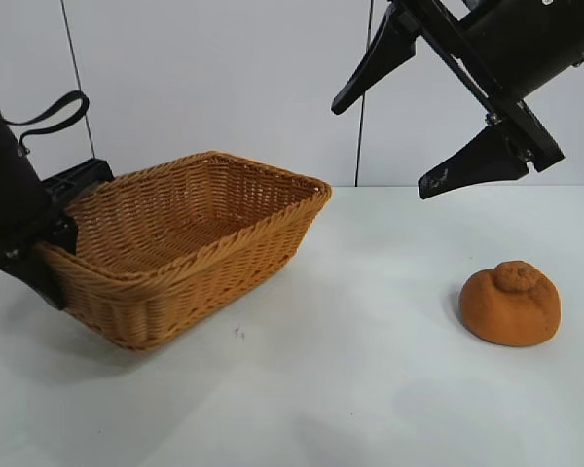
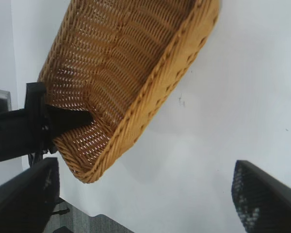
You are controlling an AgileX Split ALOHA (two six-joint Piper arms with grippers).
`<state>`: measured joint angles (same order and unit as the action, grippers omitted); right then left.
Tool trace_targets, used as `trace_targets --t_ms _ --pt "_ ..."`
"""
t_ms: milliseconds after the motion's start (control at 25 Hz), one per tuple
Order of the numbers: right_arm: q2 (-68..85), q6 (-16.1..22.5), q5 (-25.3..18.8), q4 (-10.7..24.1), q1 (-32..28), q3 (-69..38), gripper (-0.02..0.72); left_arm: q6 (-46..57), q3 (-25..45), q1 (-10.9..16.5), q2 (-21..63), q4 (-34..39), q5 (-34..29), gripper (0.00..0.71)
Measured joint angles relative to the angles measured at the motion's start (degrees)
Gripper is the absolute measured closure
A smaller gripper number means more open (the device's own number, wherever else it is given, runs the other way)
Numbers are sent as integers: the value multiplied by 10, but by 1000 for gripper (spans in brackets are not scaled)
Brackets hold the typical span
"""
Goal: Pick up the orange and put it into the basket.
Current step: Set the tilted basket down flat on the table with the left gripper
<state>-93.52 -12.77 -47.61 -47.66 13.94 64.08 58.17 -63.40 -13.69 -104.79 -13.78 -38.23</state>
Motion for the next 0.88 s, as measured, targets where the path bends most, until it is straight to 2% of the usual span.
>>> trace_targets --t_ms 320,560,760,880 --pt "0 0 0 1 0 0 39 -105 -61 3 -20 -9 -45 620" --pt "0 0 -1 2 0 0 39 -279 -132 3 -90 -79 -109 620" --pt "0 0 -2 2 0 0 39 -423 -199 3 -143 -85 -176 620" --pt "0 0 -2 2 0 0 39 -469 -216 3 -158 -84 -187 620"
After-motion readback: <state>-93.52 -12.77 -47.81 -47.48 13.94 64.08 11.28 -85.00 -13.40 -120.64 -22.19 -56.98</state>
